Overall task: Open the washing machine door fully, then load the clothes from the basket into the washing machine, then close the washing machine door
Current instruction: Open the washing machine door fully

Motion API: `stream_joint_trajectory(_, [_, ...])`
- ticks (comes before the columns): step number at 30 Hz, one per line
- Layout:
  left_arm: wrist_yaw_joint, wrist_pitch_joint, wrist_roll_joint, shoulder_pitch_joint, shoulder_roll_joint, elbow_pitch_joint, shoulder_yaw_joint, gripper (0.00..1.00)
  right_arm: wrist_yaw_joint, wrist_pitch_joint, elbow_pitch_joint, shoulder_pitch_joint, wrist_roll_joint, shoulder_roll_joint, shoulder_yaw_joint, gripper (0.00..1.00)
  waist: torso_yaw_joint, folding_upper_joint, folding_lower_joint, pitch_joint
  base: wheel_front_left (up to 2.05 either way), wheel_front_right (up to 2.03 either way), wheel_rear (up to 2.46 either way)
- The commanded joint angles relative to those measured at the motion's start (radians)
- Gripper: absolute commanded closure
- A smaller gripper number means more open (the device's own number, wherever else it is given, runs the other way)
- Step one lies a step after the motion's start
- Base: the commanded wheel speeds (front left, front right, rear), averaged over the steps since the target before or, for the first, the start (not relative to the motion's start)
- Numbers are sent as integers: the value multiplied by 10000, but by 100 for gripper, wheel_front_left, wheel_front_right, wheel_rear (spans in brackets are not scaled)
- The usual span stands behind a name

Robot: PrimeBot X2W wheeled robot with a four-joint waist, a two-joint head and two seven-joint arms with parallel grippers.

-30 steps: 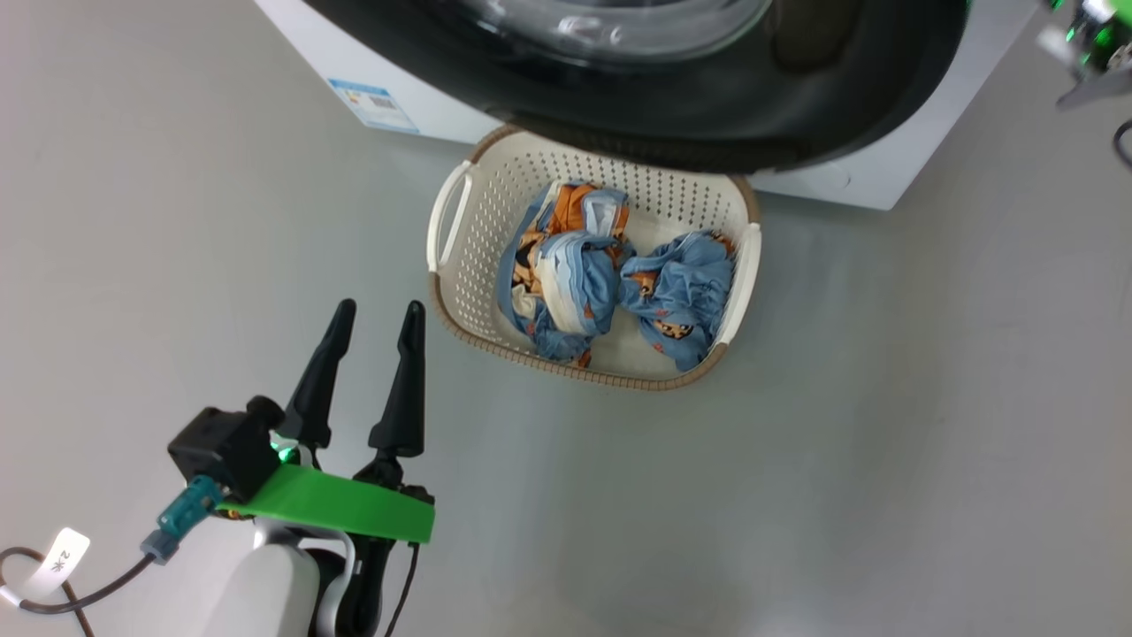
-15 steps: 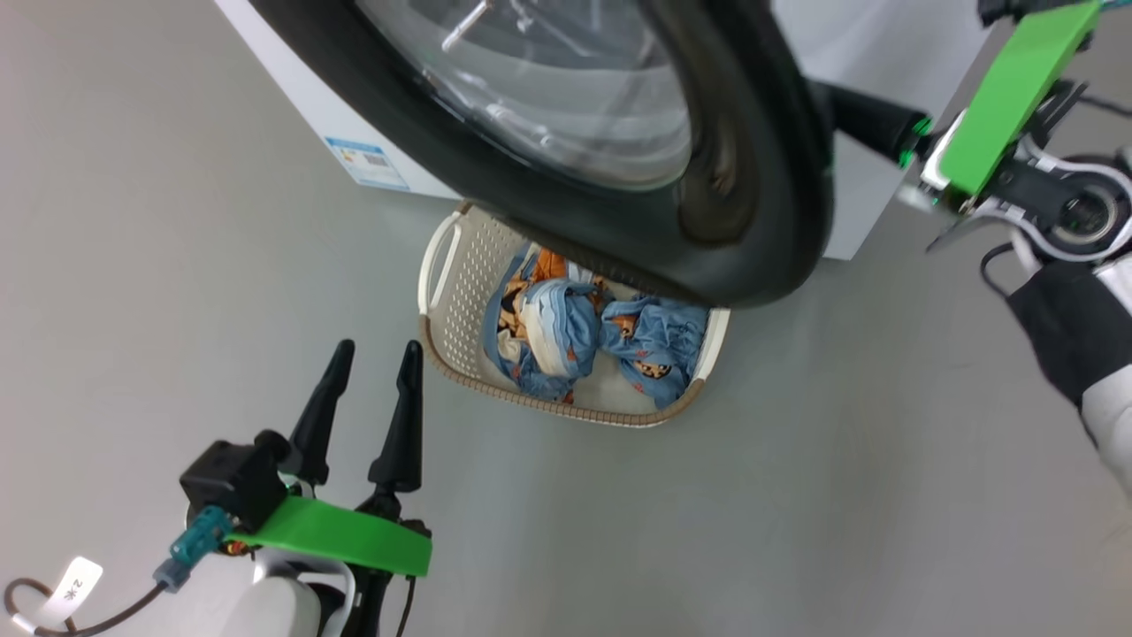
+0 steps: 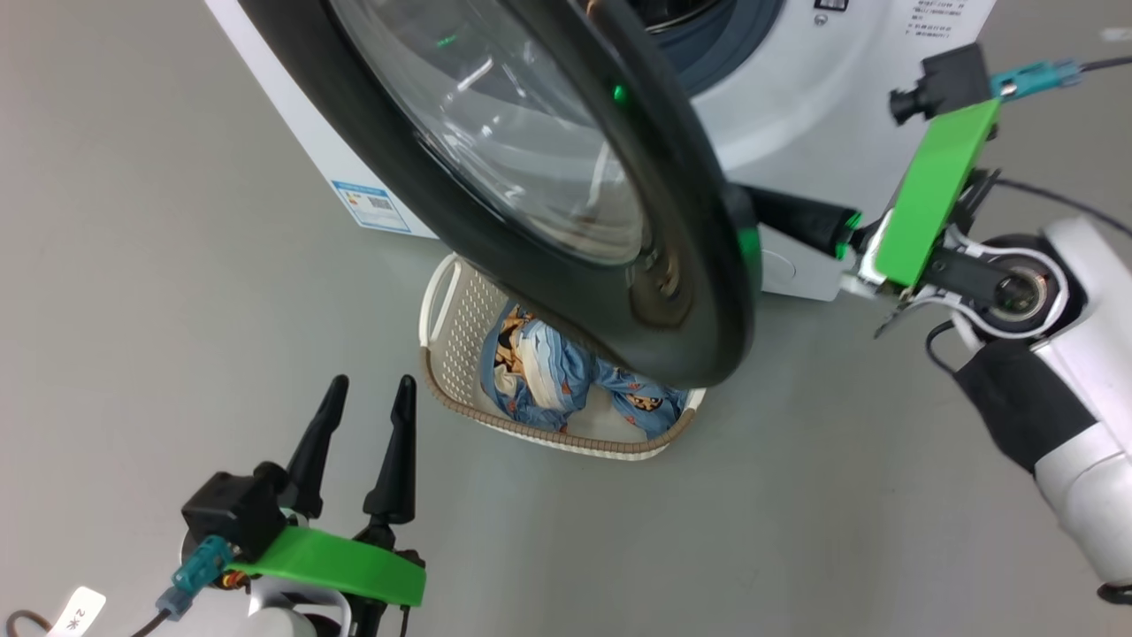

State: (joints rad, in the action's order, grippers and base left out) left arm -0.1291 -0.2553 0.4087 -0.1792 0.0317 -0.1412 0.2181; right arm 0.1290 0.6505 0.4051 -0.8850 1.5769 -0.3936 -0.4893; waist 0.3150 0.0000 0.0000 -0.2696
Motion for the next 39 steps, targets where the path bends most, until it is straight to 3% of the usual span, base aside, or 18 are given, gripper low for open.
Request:
stream_joint_trajectory(1, [-16,-65,-49,22,185,203,-379,0,17,72,-378,267,104,240,-141,100,16,0,0,92,0,0,0])
stream_joint_trajectory(27, [-16,-65,-185,593,235,234,-482,0,17,728,-1504,1649,45,1685,-1267,100,766,0,0,743,0,0,0])
stream_joint_trajectory(36, [-16,-65,-194,571,259,206,-571,0,17,468,-1370,1759,-61,1850,-1185,100,640,0,0,856,0,0,0])
stream_joint_trajectory(37, [-16,-65,-188,555,280,193,-550,0,17,418,-1375,1792,-82,1831,-1165,95,598,0,0,876,0,0,0])
stream_joint_trajectory(38, [-16,-65,-178,532,312,181,-532,0,17,359,-1405,1830,-116,1802,-1148,81,544,0,0,902,0,0,0])
stream_joint_trajectory(39, [-16,-65,-178,532,312,181,-532,0,17,359,-1405,1830,-116,1802,-1148,81,544,0,0,902,0,0,0])
